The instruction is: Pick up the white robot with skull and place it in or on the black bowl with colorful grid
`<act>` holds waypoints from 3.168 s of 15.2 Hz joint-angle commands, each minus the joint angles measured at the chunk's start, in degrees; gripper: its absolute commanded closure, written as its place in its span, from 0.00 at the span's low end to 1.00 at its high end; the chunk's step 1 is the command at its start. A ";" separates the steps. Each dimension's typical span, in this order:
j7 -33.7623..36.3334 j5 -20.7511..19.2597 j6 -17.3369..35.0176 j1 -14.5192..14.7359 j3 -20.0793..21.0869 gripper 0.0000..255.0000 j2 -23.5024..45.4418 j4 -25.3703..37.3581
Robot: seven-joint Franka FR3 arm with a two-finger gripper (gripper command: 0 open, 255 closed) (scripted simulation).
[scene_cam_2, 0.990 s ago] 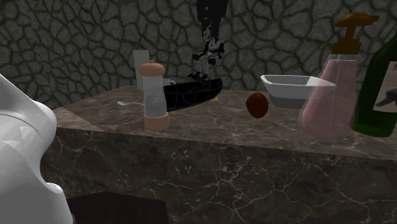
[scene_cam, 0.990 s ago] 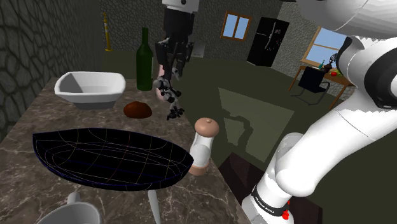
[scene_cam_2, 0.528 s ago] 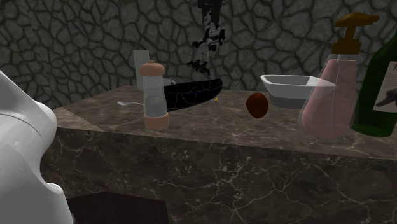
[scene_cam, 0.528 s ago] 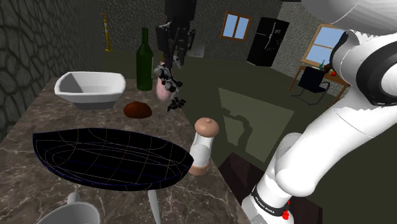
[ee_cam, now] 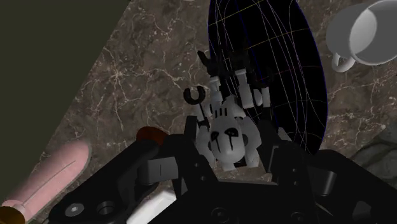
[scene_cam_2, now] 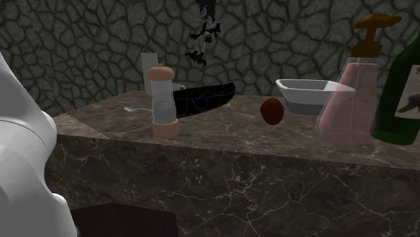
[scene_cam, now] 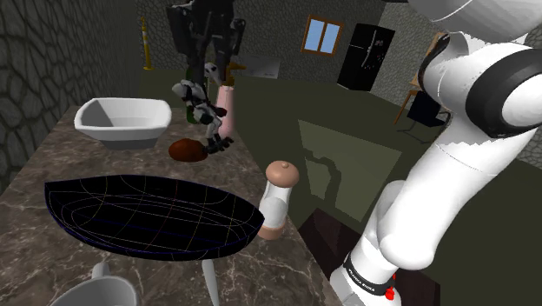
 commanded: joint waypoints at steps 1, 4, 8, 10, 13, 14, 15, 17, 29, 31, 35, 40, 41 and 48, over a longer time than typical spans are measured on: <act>3.55 -1.02 -1.86 1.39 2.18 1.00 3.08 4.80; 9.40 -3.93 -5.22 4.65 5.76 1.00 9.38 13.84; 15.64 -8.74 -9.32 10.40 8.92 1.00 17.52 25.02; 14.97 -7.18 -6.40 9.01 8.54 1.00 15.05 19.93; 14.06 -5.43 -2.62 7.60 8.02 1.00 12.09 13.56; 13.78 -4.95 -1.46 7.26 7.84 1.00 11.24 11.67; 13.52 -4.51 -0.35 6.96 7.68 1.00 10.45 9.87; 13.03 -3.74 1.77 6.48 7.36 1.00 9.01 6.50; 10.96 -0.91 12.85 5.24 6.14 1.00 3.20 -9.69; 10.70 -0.58 14.81 5.17 6.01 1.00 2.48 -12.29; 10.70 -0.58 14.81 5.18 6.01 1.00 2.48 -12.29; 10.70 -0.58 14.81 5.18 6.01 0.00 2.47 -12.29; 10.70 -0.58 14.81 5.18 6.01 0.00 2.47 -12.29; 11.69 -1.87 8.33 5.53 6.56 0.00 5.26 -3.34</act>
